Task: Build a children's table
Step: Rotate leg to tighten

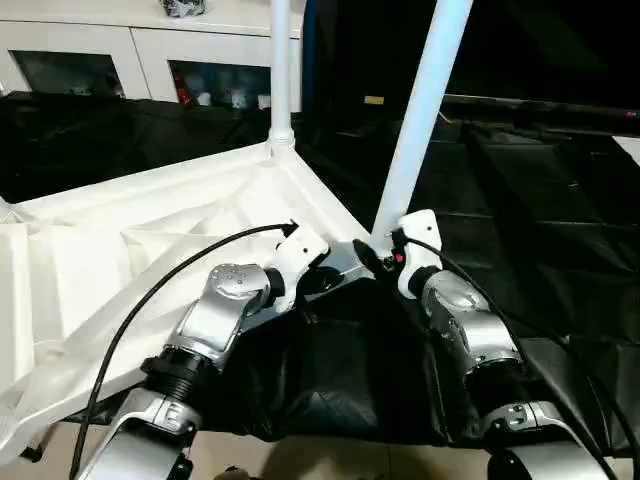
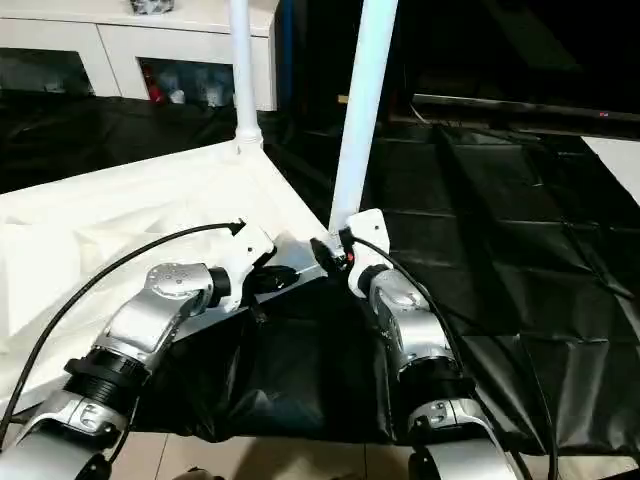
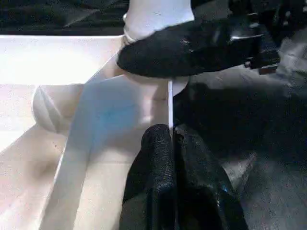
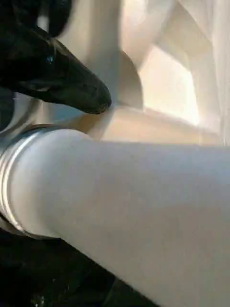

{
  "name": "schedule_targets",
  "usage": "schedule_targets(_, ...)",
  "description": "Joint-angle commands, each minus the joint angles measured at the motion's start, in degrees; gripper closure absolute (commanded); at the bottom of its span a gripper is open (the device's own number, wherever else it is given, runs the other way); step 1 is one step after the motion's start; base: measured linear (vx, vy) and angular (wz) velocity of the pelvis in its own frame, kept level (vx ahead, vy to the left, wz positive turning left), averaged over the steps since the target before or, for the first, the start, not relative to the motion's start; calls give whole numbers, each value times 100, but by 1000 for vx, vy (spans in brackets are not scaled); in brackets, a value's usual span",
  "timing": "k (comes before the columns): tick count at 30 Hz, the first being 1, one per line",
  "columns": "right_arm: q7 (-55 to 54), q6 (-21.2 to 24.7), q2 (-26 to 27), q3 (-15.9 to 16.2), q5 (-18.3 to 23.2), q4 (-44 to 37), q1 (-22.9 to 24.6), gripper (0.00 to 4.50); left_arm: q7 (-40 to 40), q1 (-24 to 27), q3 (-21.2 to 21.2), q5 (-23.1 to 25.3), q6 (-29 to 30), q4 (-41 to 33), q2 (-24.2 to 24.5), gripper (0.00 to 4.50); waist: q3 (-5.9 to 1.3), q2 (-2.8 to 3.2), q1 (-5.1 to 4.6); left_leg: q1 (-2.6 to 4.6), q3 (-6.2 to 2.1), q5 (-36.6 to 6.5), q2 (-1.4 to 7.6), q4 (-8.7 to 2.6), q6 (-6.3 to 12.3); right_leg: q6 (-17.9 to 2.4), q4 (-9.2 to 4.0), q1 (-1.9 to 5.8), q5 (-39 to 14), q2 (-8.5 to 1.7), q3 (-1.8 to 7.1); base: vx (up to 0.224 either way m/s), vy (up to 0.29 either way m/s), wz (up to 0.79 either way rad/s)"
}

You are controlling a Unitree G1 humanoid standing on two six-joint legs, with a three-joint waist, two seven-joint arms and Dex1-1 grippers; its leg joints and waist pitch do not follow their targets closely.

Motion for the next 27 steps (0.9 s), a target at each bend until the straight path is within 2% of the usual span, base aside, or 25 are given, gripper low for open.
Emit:
schedule_targets(1, 512, -136, 194, 475, -16, -120, 3, 70, -348, -43, -280, -334, -304, -303, -216, 450, -395, -7, 21, 45, -50, -1019, 214, -384, 213, -1148, -431, 307, -1180, -476, 293, 0, 0, 0)
schedule_targets(2, 806, -184, 65, 474, 55, -228, 61, 70, -506, 1, -288, -365, -335, -358, -120, 450, -397, 38, 28, 62, -51, -1016, 217, -380, 215, -1170, -429, 297, -1161, -474, 297, 0, 0, 0)
schedule_targets(7, 2045, -168, -478, 571, 419, -826, 380, 70, -1116, 132, -317, -508, -453, -563, 242, 450, -398, 10, 39, 49, -49, -986, 231, -380, 340, -1262, -400, 319, -903, -454, 292, 0, 0, 0)
schedule_targets(8, 2244, -151, -575, 596, 480, -925, 439, 70, -1172, 134, -312, -515, -469, -565, 288, 450, -404, 10, 50, 68, -46, -992, 236, -375, 351, -1278, -406, 308, -900, -456, 291, 0, 0, 0)
schedule_targets(9, 2634, -93, -791, 656, 603, -1107, 553, 70, -1325, 138, -296, -544, -512, -575, 378, 450, -394, -13, 50, 72, -40, -1024, 230, -371, 381, -1292, -413, 307, -965, -448, 290, 0, 0, 0)
schedule_targets(10, 2889, -35, -924, 697, 688, -1236, 631, 70, -1439, 147, -290, -575, -510, -604, 439, 450, -393, -4, 78, 77, -38, -1028, 235, -368, 385, -1279, -413, 308, -1003, -456, 292, 0, 0, 0)
schedule_targets(12, 3142, 14, -1067, 733, 757, -1367, 722, 70, -1565, 165, -288, -601, -507, -651, 506, 450, -386, -24, 87, 68, -36, -1056, 242, -371, 399, -1247, -425, 305, -1147, -461, 295, 0, 0, 0)
schedule_targets(15, 3403, 78, -1193, 766, 815, -1500, 818, 70, -1719, 203, -292, -649, -476, -721, 580, 450, -369, -23, 138, 94, -41, -1183, 250, -384, 317, -1124, -473, 272, -1615, -474, 296, 0, 0, 0)
schedule_targets(17, 3777, 229, -1379, 870, 877, -1726, 946, 86, -1922, 258, -328, -747, -449, -811, 678, 450, -374, -23, 161, 90, -40, -1154, 249, -383, 321, -1091, -465, 271, -1582, -462, 300, 0, 0, 0)
schedule_targets(21, 4039, 250, -1558, 1033, 829, -1864, 1031, 119, -2132, 320, -402, -815, -390, -910, 759, 450, -374, -29, 165, 83, -45, -1126, 247, -387, 304, -1089, -461, 267, -1581, -461, 292, 0, 0, 0)
schedule_targets(27, 4100, 332, -1555, 1050, 854, -1897, 1035, 157, -2140, 338, -395, -802, -390, -926, 748, 450, -379, -44, 166, 75, -46, -1069, 236, -379, 301, -1059, -468, 273, -1648, -466, 285, 0, 0, 0)
